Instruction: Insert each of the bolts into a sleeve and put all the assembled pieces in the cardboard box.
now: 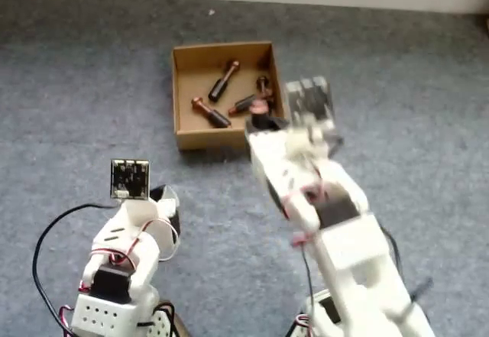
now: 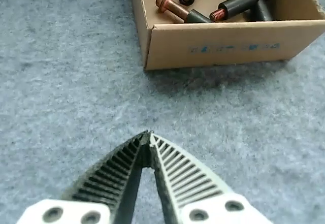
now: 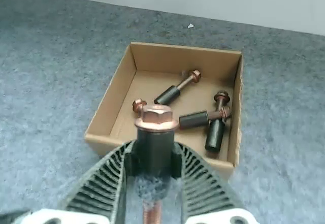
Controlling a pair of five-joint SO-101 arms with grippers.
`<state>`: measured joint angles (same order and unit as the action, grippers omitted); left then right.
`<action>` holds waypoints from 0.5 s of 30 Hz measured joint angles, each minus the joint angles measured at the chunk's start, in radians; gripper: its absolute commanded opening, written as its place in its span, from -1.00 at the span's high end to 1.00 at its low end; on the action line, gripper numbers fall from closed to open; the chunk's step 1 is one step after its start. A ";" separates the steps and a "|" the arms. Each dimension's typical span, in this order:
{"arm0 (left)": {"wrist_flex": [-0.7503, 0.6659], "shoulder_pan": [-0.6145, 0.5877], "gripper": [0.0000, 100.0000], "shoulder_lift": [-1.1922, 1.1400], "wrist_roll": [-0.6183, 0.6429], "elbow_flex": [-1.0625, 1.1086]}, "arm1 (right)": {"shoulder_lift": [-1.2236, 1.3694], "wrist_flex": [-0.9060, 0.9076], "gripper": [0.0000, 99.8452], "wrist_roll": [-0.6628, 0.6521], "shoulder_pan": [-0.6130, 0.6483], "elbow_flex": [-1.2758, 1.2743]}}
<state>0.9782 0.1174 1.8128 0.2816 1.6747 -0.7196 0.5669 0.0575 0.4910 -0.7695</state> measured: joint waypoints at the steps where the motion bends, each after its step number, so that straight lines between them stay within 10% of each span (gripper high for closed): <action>1: -0.002 0.003 0.99 -0.002 -0.005 0.000 | 0.075 -0.011 0.99 0.000 0.000 0.060; 15: -0.003 0.005 0.99 -0.002 -0.012 0.000 | 0.852 -0.161 0.70 0.000 -0.003 0.612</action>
<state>0.9751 0.1220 1.8113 0.2693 1.6747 0.1320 0.4058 0.0575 0.4879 -0.1573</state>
